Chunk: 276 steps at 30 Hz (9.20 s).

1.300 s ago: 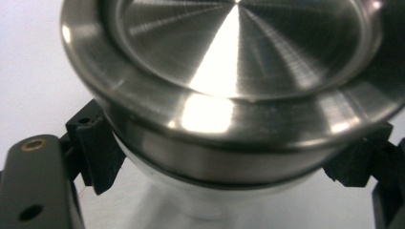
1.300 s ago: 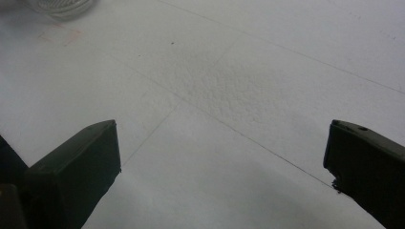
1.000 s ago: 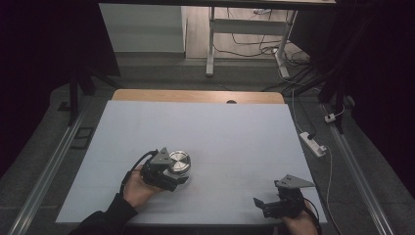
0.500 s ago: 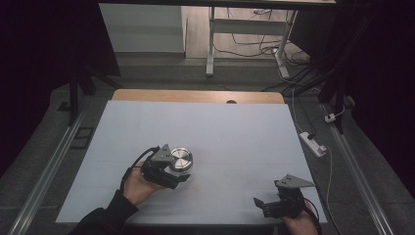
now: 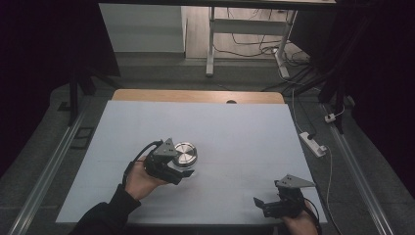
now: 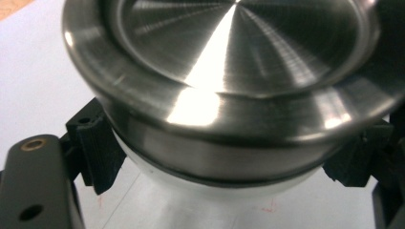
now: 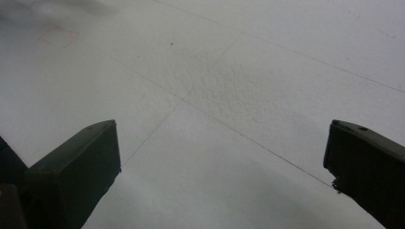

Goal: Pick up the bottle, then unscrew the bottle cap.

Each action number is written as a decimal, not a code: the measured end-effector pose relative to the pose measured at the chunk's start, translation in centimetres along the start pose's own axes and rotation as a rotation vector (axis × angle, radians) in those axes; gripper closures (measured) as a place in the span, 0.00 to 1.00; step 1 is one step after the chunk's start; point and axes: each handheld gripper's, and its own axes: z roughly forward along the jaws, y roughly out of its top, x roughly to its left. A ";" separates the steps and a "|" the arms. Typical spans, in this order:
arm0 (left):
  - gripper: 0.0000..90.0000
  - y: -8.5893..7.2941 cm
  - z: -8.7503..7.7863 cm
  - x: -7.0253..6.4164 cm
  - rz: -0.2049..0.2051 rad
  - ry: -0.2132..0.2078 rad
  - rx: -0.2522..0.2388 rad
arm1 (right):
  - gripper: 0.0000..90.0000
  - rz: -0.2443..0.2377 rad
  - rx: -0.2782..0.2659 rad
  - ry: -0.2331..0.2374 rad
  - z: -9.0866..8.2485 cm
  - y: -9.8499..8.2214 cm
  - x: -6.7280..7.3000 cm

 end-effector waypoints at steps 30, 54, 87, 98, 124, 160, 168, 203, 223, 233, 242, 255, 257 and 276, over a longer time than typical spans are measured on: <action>0.18 1.7 0.2 -0.8 0.008 -0.053 -0.029 | 0.00 0.013 -0.024 0.004 -0.3 0.1 0.0; 0.18 1.3 0.6 -0.8 -0.007 -0.052 -0.023 | 0.00 -0.109 -0.153 0.225 0.8 6.0 3.5; 0.18 1.2 1.4 -1.2 -0.010 -0.066 -0.020 | 0.00 -0.206 -0.197 0.311 5.4 14.4 8.3; 0.18 1.4 1.8 -1.4 -0.021 -0.045 -0.012 | 0.01 -0.207 -0.207 0.312 6.9 16.0 10.2; 0.18 1.6 1.4 -1.7 0.088 -0.222 -0.020 | 0.19 -0.392 -0.198 0.645 7.6 16.6 8.2; 0.18 1.7 1.3 -1.6 0.000 -0.102 -0.024 | 0.19 -0.253 -0.233 0.381 7.2 16.1 10.4; 0.18 1.6 1.2 -1.6 0.089 -0.230 -0.016 | 0.19 -0.343 -0.181 0.652 7.4 16.2 8.2; 0.18 1.9 1.0 -2.0 0.012 -0.127 -0.044 | 0.20 -0.289 -0.235 0.418 6.4 16.3 10.1; 0.18 1.6 1.0 -1.7 0.026 -0.125 -0.033 | 0.04 -0.336 -0.223 0.627 5.7 17.1 7.9; 0.18 1.8 1.4 -2.3 -0.057 0.000 -0.024 | 0.07 -0.246 -0.225 0.326 6.8 16.3 10.7; 0.18 2.0 1.1 -2.3 -0.016 -0.066 -0.034 | 0.20 -0.269 -0.250 0.336 6.6 16.1 10.8; 0.18 1.8 0.5 -1.9 0.118 -0.274 -0.043 | 0.20 -0.375 -0.231 0.642 6.2 16.6 9.0; 0.18 1.8 0.5 -1.9 0.122 -0.275 -0.036 | 0.20 -0.383 -0.231 0.643 6.1 16.7 8.9; 0.18 1.5 1.0 -1.5 0.092 -0.206 -0.019 | 0.20 -0.376 -0.251 0.606 5.9 16.7 8.7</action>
